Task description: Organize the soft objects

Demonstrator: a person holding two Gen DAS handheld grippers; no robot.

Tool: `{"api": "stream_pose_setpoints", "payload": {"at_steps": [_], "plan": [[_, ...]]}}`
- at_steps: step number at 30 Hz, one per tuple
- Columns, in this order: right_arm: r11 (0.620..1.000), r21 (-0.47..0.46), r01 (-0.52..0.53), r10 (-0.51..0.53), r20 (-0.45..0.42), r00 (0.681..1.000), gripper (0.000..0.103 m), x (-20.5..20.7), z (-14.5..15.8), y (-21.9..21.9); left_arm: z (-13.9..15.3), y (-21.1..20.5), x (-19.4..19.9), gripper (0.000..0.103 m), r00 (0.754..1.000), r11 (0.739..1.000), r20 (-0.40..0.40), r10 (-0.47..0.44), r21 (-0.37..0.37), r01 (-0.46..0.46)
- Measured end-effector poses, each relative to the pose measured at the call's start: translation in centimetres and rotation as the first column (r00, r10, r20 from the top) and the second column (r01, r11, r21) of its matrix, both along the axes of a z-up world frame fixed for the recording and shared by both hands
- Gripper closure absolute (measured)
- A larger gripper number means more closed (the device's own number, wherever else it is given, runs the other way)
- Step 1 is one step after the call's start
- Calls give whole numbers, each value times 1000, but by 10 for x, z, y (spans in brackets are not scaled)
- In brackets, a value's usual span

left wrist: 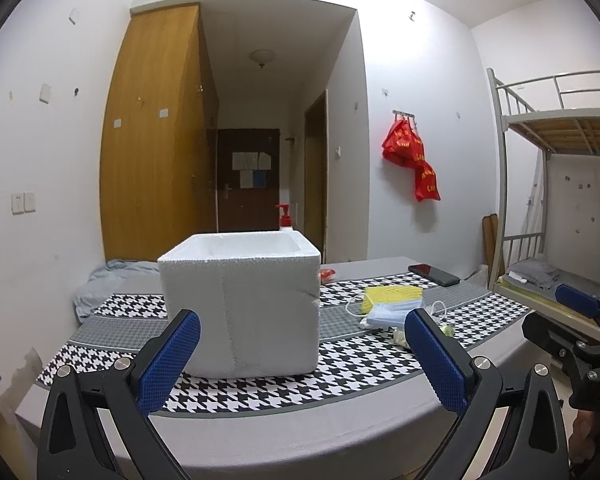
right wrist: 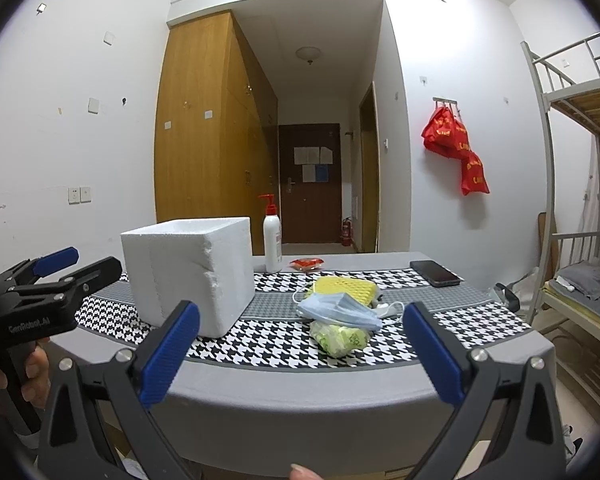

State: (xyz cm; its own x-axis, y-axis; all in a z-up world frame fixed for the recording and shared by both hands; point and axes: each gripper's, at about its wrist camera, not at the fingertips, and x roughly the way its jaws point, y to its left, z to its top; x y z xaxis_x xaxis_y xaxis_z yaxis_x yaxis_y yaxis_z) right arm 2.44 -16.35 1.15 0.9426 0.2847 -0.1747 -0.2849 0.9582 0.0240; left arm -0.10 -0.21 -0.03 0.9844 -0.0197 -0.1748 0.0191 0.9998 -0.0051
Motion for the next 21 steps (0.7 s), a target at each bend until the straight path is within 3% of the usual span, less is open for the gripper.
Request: {"api": "stream_pose_setpoints", "payload": {"at_steps": [21], "plan": [[1000,-5,1,-1,-4,1000,0,0,-2,0,1,0,-2,1,1000,1000,1,0,4,0]]}}
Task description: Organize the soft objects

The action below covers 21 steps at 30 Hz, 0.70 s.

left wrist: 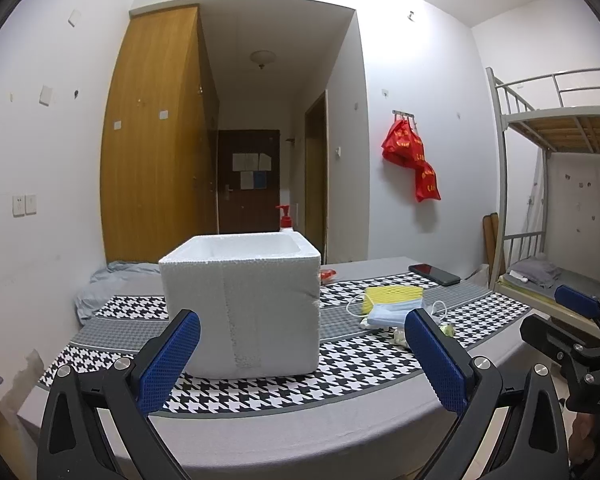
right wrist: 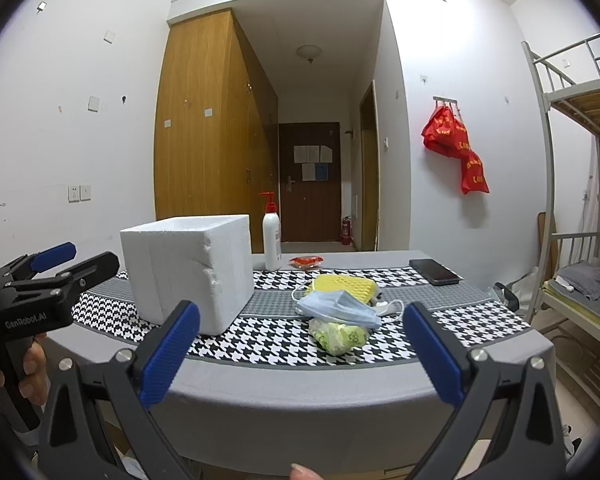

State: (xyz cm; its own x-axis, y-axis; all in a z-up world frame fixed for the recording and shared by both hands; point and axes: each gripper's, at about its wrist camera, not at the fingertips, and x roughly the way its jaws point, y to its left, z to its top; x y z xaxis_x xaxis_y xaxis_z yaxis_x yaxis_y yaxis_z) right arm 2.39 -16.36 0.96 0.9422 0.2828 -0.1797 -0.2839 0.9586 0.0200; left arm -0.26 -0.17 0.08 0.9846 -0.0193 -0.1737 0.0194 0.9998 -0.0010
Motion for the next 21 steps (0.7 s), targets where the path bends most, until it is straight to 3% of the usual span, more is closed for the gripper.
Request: {"api": "stream_pose_setpoints", "payload": {"at_steps": [13,21], "plan": [[1000,6,12,-12,0,1000,0,1,-1,-5,1,-4,4,1,1000,1000,9,-27,1,27],[999,14,37,-37,-19,999,0,11,-2,-15,-4,-16,25,1,996,997,-43,-74,11,74]]}}
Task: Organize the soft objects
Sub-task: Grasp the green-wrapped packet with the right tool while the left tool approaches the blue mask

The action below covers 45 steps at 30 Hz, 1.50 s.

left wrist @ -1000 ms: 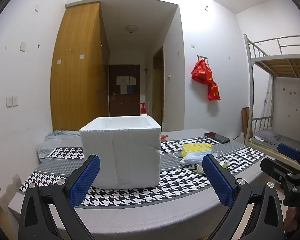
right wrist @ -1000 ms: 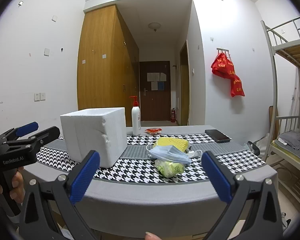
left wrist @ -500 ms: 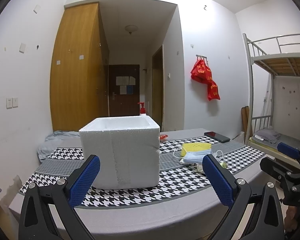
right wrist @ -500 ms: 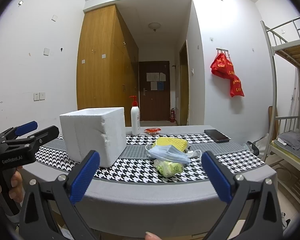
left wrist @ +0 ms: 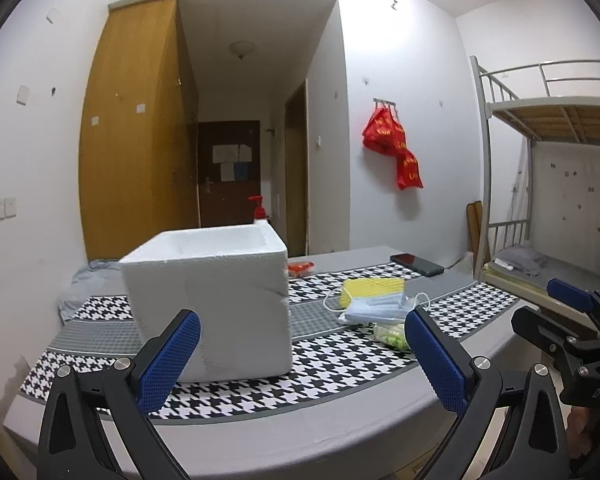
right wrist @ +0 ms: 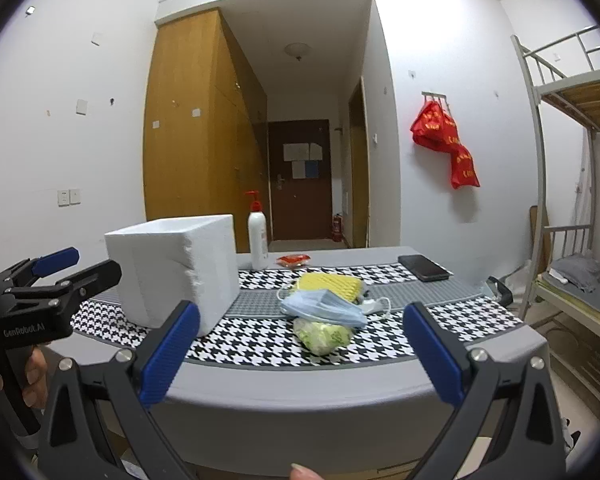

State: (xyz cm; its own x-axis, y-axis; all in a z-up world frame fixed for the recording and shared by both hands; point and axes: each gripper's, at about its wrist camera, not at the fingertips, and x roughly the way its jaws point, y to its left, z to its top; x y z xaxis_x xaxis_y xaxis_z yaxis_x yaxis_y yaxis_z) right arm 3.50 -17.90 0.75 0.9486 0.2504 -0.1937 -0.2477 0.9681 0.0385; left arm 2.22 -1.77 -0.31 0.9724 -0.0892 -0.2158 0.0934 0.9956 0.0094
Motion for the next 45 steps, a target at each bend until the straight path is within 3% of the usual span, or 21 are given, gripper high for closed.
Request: {"api": "stream_pose_setpoints", "payload": {"at_steps": [18,32,45], "plan": [[998,-4,58,-58,-122,991,0,41,-25,-23,-18,-27,43,1,991,996,-96,-89,5,90],[995,-6,103,-102,-203,974,0,79,-42,-46,-42,-53,84,1,971,989,-194,-141,12,146],[999,4,32,-30,-277,960,0,121,-60,-43,-51,-49,105,1,967,993,-229,-115,11,121]]}}
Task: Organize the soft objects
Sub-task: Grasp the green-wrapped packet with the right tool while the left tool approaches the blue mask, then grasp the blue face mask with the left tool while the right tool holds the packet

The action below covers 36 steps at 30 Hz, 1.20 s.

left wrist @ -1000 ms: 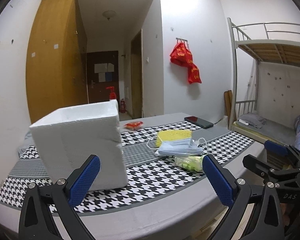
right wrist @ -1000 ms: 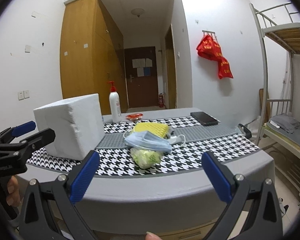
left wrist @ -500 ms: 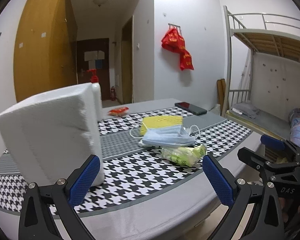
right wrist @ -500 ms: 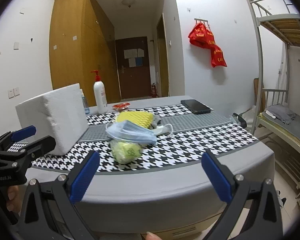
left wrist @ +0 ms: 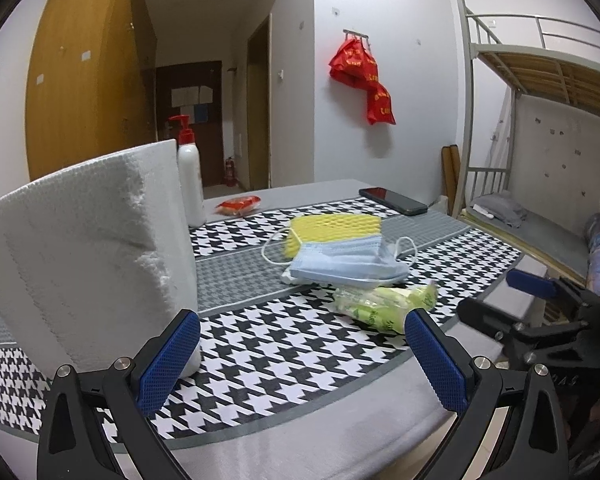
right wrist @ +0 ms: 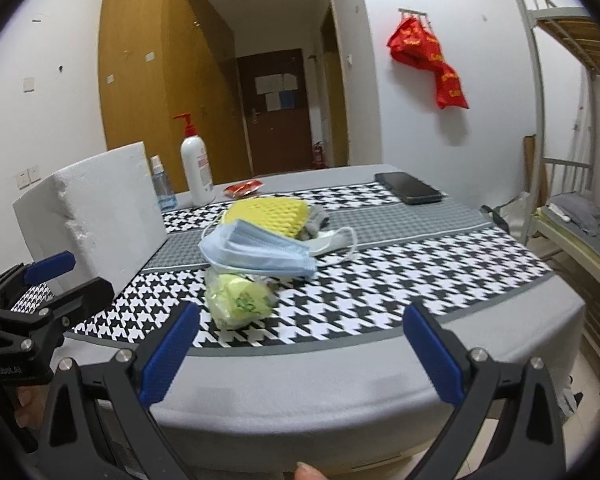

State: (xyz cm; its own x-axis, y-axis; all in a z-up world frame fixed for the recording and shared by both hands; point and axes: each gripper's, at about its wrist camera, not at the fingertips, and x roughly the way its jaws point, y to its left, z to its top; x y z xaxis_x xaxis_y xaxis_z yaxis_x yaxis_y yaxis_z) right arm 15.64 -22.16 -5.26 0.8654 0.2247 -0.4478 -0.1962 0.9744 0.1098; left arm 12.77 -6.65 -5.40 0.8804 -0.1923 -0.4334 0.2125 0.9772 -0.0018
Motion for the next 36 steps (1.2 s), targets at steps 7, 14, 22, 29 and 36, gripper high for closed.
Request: {"api": "stream_pose_setpoints", "payload": {"at_steps": [7,14,22,29,36], "plan": [[996,-15,-87,87,-27,996,0,18,-9,23,-3,10,7,1,1000,1000,-12,19,6,-19],[990,11,-144,144,-54,988,1,37,-15,29,-3,19,13,1,999,999,-21,44,-8,-44],[983,6,-182,181,-98,979,17,54,-22,39,-6,22,20,1,998,998,-41,53,-14,-54],[973,2,-230,228,-139,964,56,59,-28,44,-1,10,21,1,999,1000,-40,27,-10,-28],[974,23,-227,228,-147,962,65,57,-28,29,-1,-10,29,1,999,1000,-46,-1,15,2]]}}
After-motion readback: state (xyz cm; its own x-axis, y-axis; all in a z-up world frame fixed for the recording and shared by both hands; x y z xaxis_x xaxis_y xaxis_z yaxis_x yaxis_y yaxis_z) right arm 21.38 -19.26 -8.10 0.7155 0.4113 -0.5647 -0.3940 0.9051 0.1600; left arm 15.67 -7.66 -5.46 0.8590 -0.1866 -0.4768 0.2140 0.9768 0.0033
